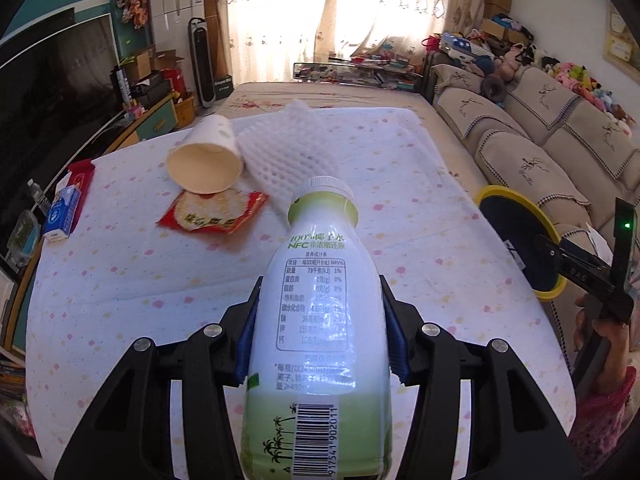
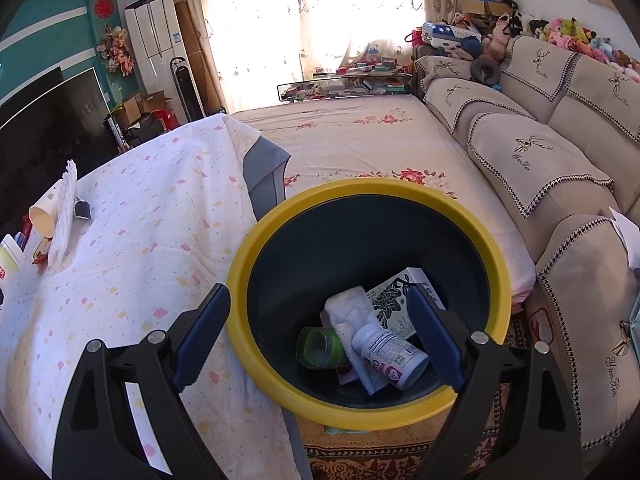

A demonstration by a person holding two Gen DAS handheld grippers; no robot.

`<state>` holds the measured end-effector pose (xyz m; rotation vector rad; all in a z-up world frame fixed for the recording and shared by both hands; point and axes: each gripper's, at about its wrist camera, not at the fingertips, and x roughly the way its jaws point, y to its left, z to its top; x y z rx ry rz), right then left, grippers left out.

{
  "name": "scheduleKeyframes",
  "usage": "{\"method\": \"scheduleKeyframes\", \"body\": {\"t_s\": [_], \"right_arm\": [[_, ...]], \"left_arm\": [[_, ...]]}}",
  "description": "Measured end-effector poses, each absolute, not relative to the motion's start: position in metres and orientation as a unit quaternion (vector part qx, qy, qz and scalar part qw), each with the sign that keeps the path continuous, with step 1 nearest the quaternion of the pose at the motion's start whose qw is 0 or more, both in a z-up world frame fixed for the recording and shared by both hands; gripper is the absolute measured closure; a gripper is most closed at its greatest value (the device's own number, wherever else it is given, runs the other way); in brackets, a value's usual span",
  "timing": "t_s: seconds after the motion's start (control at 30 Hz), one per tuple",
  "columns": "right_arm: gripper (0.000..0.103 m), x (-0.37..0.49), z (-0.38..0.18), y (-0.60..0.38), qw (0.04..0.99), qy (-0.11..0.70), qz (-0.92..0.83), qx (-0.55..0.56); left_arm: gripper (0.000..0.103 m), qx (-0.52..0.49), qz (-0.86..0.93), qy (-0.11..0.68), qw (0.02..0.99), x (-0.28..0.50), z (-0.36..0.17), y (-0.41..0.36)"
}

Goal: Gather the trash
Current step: 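Carry the juice bottle over the bin and open the left tool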

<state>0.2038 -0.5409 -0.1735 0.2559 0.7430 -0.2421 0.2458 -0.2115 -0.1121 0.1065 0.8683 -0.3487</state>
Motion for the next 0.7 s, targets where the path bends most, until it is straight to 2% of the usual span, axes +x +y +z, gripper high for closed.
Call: {"method": "scheduleKeyframes", "body": {"t_s": [0.4, 0.7], "right_arm": [[0.018, 0.158, -0.158, -0.584, 0.921, 0.338, -0.148, 0.126], [0.018, 0.129, -0.154, -0.619, 0.919, 0.332, -0.170, 0.127]], "left_arm": [[0.052, 0.101, -0.298, 0.403, 0.859, 0.238, -0.092, -0.370], [0.052, 0.115, -0.338, 0.434, 0.827, 0.268, -0.122, -0.483]]}}
